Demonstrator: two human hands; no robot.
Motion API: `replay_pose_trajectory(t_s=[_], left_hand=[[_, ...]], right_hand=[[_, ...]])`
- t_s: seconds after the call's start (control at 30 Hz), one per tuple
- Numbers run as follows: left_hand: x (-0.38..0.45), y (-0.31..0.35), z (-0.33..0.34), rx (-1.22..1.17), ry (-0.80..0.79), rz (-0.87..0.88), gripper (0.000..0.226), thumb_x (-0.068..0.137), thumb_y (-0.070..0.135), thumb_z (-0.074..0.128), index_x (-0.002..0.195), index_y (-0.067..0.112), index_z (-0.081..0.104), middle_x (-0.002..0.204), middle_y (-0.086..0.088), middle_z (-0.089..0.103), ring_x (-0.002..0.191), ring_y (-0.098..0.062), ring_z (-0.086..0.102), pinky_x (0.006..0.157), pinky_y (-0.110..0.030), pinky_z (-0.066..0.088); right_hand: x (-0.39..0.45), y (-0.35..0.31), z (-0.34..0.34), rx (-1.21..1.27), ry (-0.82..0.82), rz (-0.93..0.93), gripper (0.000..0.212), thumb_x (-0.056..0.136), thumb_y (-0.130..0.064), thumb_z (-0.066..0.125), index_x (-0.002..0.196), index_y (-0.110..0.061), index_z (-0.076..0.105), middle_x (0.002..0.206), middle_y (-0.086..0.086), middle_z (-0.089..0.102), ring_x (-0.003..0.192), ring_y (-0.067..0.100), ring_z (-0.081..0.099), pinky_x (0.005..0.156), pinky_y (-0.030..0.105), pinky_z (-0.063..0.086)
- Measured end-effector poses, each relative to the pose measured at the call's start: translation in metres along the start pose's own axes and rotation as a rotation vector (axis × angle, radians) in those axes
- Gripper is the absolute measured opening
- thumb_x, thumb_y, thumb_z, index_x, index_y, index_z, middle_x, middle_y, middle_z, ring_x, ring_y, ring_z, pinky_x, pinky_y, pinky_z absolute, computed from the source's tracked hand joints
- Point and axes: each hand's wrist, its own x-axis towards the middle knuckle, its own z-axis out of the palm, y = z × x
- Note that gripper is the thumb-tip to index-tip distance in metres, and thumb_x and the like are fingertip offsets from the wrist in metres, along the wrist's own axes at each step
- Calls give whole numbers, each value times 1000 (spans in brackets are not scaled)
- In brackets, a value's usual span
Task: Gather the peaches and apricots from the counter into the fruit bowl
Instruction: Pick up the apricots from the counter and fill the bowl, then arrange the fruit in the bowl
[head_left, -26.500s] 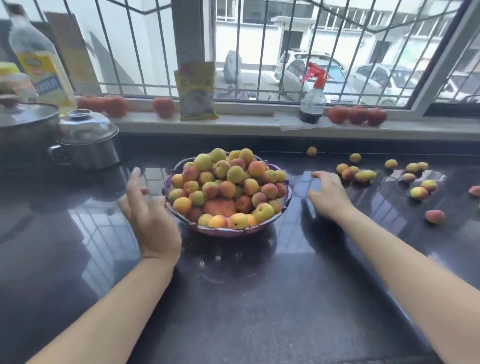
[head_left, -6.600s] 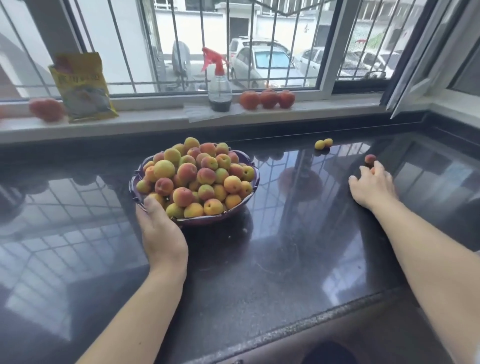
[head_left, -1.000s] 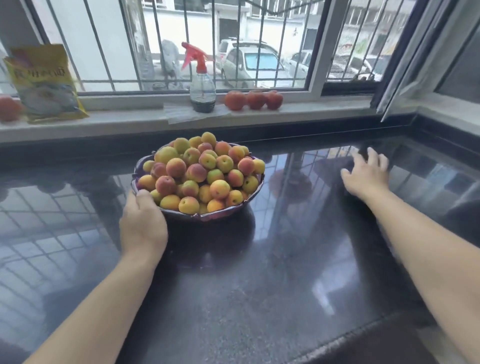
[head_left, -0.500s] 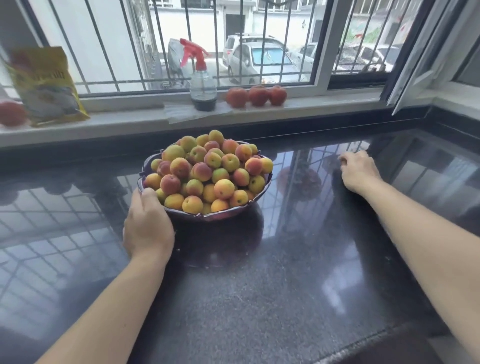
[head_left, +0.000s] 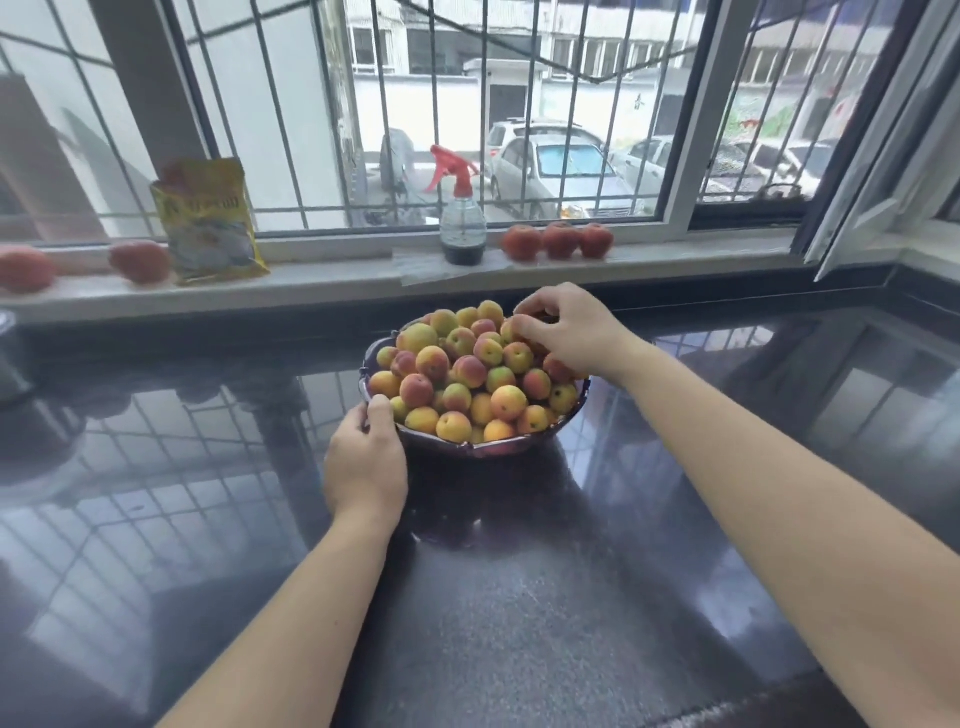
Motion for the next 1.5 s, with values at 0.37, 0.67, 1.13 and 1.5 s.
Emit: replay_pose_trajectory(t_s=[0.37,0.67,1.13,1.5], left_hand=[[5,15,-49,49,-41,-31,44,111,17,42,67,13,48,71,-3,53,71,-22,45,65,-41,33],[54,-45,-179,-47,-204,-144,43,67,48,60,79,8,66,82,-17,68,88,-42,71,100,-69,56],[34,18,-149,605,-359,839,47,103,44,41,135,30,72,143,7,70,147,-16,51,124,-32,28],[26,0,-157,295,-251,868,25,100,40,60,116,28,74,113,15,73,113,-5,63,102,-36,53]], right_hand=[[-74,-13,42,1015,-7,396,60,106,-57,29,119,-15,71,113,5,76,112,18,69,108,42,47],[-108,-81,100,596,-217,194,82,82,-72,49,156,-43,24,158,-12,32,144,8,34,123,40,24],[-11,-142,102,-30,-474,-96,43,107,-39,40,149,-32,47,159,-9,35,148,14,26,120,33,18],[-1,-128,95,304,-209,203,32,107,-23,39,119,-18,68,116,2,66,108,20,62,82,30,53]])
